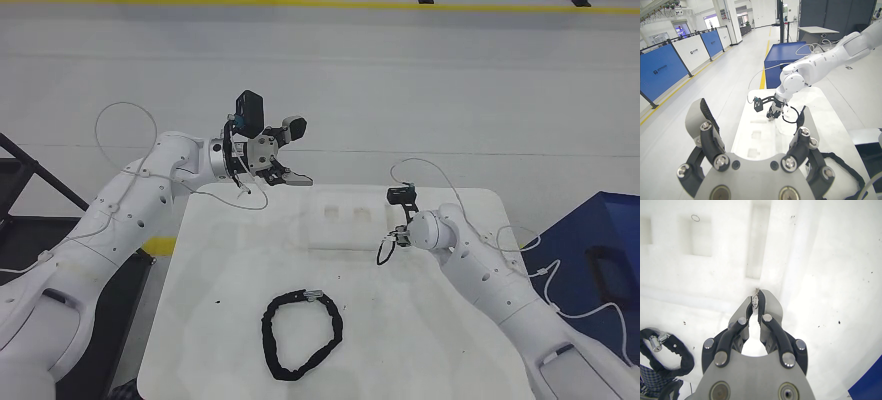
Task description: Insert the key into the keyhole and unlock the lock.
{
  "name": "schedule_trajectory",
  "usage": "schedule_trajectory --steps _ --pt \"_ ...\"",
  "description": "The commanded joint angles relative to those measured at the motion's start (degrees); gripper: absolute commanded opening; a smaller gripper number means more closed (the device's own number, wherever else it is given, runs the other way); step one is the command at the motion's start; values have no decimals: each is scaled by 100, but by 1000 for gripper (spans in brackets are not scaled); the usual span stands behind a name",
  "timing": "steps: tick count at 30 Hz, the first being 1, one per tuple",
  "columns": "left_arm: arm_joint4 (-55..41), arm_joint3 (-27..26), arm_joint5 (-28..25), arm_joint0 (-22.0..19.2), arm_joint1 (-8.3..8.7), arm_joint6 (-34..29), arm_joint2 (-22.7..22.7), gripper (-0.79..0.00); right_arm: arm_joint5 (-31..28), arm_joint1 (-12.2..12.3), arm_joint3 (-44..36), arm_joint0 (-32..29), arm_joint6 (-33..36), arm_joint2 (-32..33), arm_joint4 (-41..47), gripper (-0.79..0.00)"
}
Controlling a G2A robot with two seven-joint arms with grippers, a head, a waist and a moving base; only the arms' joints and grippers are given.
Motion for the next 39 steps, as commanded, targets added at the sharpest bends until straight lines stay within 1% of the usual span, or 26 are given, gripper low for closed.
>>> schedule_trajectory --steps 1,6,9,17,20,27,35,39 --pt "-1 0 0 0 0 0 0 0 -4 -24 58 9 -21 -19 -27 -785" --pt "-1 0 0 0 0 0 0 0 -2 -84 160 47 -19 -35 -61 -785" --pt "-1 0 0 0 0 0 0 0 33 -92 122 100 93 8 -106 -785" --pt "-1 0 0 0 0 0 0 0 204 -7 -349 126 653 340 -138 -785" --pt "-1 0 0 0 0 0 0 0 195 56 -697 33 820 575 6 -785" --pt "-1 0 0 0 0 0 0 0 -36 254 -1647 -356 1074 1333 522 -785" --pt "-1 0 0 0 0 0 0 0 -193 477 -3195 -993 1231 2229 952 -785" --pt "-1 0 0 0 0 0 0 0 -176 575 -3906 -1280 1315 2573 855 -785"
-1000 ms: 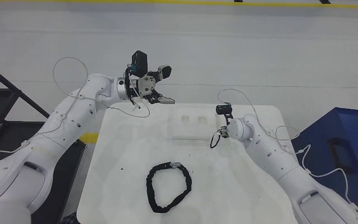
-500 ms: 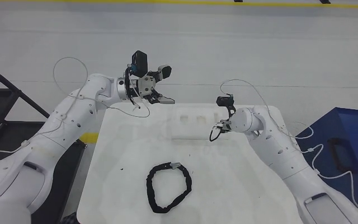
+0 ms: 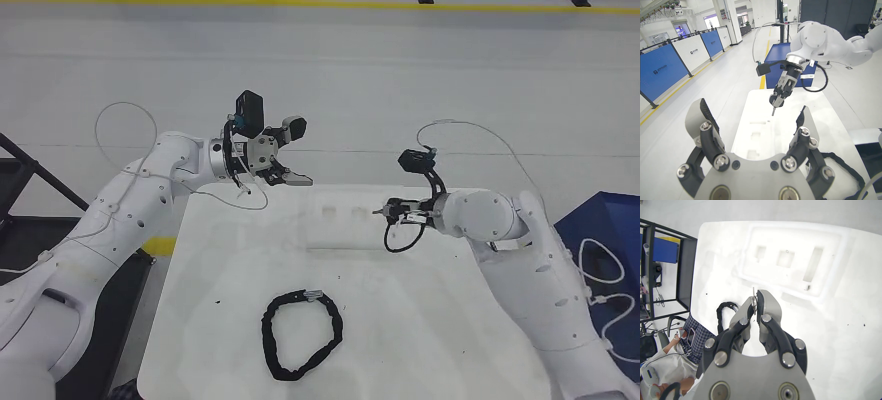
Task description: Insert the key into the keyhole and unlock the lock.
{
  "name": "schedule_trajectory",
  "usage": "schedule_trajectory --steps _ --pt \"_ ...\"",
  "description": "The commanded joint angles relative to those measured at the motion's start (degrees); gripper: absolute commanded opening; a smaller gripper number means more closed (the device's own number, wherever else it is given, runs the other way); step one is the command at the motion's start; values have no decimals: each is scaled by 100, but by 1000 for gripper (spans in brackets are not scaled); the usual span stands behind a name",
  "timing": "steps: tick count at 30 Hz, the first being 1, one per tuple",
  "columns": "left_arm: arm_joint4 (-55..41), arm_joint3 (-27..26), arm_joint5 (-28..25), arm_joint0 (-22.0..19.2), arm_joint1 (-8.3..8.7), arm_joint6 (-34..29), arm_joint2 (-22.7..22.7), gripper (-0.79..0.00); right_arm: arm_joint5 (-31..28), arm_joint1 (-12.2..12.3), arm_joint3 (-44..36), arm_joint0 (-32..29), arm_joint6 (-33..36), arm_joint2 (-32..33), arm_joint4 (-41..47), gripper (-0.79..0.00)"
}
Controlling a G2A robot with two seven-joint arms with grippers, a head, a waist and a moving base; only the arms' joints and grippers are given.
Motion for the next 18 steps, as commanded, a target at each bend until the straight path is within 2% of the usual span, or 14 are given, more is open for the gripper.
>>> schedule_trajectory --steps 1,10,18 --pt "-1 0 0 0 0 0 0 0 29 38 -369 -139 14 149 -29 -785" --pt "-1 0 0 0 0 0 0 0 -73 205 -1781 -887 -119 1067 127 -785" --pt "-1 0 0 0 0 0 0 0 -291 297 -2349 -1439 -491 1748 309 -785"
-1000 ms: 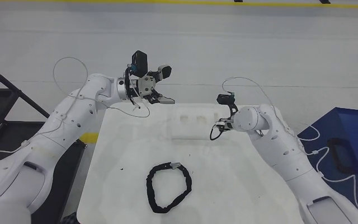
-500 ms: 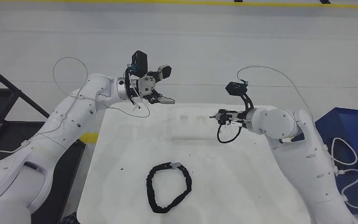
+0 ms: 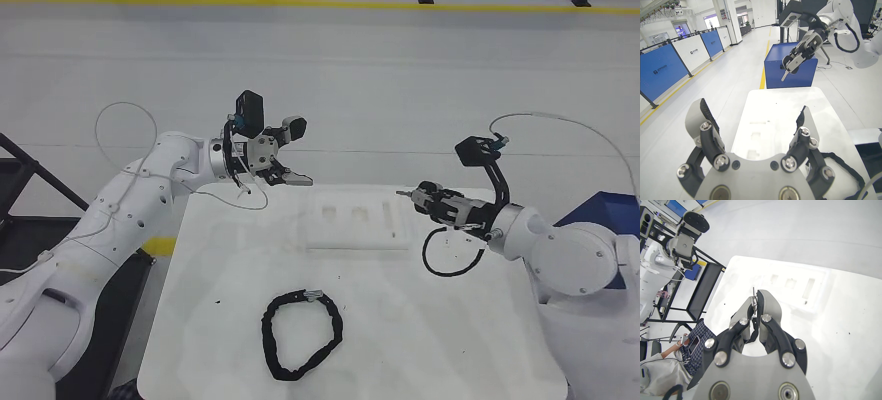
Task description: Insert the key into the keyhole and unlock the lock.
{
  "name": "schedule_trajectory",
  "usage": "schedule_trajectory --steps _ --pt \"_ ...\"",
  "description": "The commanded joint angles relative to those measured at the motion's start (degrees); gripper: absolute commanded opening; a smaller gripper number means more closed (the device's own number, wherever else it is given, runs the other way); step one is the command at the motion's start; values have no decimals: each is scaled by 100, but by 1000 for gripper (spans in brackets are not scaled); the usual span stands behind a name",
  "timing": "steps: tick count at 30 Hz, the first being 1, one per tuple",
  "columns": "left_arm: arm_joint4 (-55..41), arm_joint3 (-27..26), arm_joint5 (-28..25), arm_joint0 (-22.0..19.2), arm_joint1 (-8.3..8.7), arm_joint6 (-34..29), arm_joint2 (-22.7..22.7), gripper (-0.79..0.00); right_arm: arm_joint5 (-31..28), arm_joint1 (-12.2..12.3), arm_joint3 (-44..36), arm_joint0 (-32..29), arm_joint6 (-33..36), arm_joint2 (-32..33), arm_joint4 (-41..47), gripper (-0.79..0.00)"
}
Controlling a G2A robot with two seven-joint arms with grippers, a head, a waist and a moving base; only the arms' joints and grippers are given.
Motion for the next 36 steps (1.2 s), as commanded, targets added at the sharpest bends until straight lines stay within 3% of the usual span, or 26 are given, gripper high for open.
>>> schedule_trajectory --steps 1,14,19,29,36 --pt "-1 0 0 0 0 0 0 0 -36 11 -63 -108 -158 102 12 -785" --pt "-1 0 0 0 0 0 0 0 -61 13 -87 -169 -267 152 61 -785" --pt "438 -339 252 141 61 -48 -235 0 -61 13 -87 -169 -267 152 61 -785" --pt "1970 -974 258 1146 281 502 -472 0 -61 13 -87 -169 -267 152 61 -785" --pt "2578 -1068 60 1740 378 888 -537 0 -61 13 -87 -169 -267 152 61 -785"
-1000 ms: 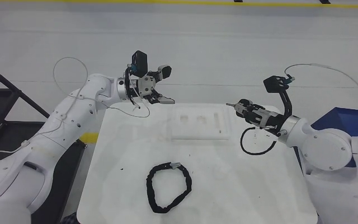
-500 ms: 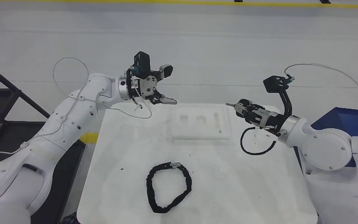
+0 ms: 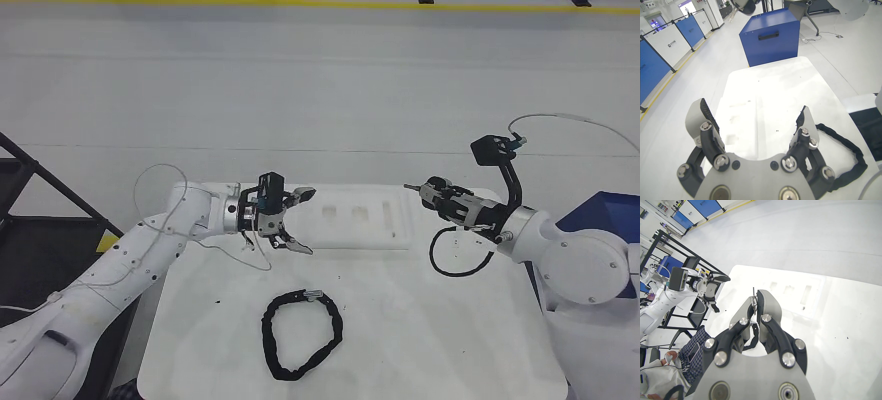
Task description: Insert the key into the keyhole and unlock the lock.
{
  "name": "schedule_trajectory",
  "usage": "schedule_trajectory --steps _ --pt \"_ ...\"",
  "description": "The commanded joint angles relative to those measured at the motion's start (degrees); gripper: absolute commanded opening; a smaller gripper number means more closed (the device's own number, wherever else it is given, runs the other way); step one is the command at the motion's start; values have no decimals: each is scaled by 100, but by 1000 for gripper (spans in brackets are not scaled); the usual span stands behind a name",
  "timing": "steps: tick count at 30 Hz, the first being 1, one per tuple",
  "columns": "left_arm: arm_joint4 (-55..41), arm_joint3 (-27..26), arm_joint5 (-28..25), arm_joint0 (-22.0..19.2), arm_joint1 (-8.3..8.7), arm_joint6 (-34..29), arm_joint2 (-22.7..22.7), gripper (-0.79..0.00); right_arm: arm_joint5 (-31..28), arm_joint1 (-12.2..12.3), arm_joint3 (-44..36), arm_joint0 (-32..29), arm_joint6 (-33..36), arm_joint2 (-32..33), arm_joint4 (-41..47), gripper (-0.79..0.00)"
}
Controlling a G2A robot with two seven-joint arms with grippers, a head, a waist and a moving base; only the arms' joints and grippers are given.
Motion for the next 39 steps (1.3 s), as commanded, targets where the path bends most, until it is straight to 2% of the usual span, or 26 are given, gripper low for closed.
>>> schedule_trajectory --steps 1,5,9,18,25,39 --pt "124 20 -106 135 15 8 8 0 0 0 0 0 0 0 0 -785" --pt "248 149 -114 343 2 -73 205 0 0 0 0 0 0 0 0 -785" --pt "235 241 -114 358 -3 -201 519 0 0 0 0 0 0 0 0 -785" --pt "316 286 -114 18 -4 -644 1325 0 0 0 0 0 0 0 0 -785" --pt "-137 506 -114 -308 -42 -1161 1981 0 0 0 0 0 0 0 0 -785" --pt "-137 506 -114 -308 -42 -1161 1981 0 0 0 0 0 0 0 0 -785"
